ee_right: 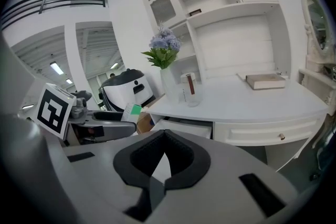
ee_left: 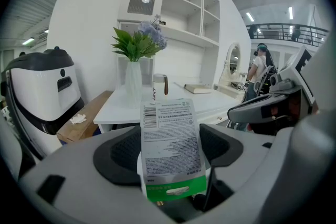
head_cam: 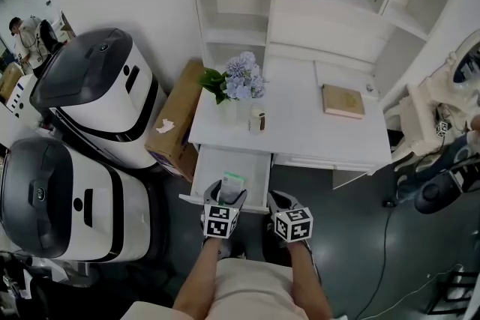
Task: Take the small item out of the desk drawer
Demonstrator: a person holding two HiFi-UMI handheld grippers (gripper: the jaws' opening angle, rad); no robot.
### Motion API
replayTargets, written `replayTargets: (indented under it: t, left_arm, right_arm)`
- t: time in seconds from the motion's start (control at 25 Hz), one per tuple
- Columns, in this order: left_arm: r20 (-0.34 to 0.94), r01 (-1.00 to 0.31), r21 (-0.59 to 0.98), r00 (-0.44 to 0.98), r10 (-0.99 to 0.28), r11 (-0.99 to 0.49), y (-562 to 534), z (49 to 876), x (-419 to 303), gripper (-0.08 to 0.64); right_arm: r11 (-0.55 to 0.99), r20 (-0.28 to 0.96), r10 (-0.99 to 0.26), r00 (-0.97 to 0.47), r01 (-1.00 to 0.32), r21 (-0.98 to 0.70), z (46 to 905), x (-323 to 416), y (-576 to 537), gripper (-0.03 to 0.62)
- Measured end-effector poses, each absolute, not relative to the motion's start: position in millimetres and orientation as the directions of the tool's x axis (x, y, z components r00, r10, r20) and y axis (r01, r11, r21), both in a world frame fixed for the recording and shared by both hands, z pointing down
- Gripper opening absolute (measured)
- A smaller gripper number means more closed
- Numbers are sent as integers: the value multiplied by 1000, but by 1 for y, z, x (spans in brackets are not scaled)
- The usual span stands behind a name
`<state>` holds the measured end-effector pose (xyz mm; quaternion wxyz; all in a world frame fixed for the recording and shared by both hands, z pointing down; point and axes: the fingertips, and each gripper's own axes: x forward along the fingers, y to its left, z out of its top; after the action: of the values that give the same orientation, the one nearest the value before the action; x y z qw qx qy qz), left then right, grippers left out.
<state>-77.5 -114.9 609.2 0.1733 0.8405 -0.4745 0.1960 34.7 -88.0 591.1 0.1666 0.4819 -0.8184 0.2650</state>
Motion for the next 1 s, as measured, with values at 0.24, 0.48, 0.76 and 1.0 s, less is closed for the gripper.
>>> replayTargets:
  t: [0.24, 0.48, 0.76, 1.0]
  left_arm:
    - [505, -859, 118, 484, -714, -499, -111, 614, -79, 362]
    - [521, -850, 136, 498, -693, -509, -108, 621, -79, 362]
    - [535, -837, 138, 513, -671, -530, -107, 625, -78, 362]
    - [542, -841, 149, 509, -669, -519, -108, 629, -82, 362]
  right_arm:
    - [391, 524, -689, -502, -865, -314, 593, 33, -88, 20]
    - [421, 535, -664, -522, -853, -309, 599, 23, -85, 20]
    - [419, 541, -646, -539, -843, -338, 607, 23, -85, 20]
    - [439, 562, -615, -553, -833, -338, 614, 18, -85, 20]
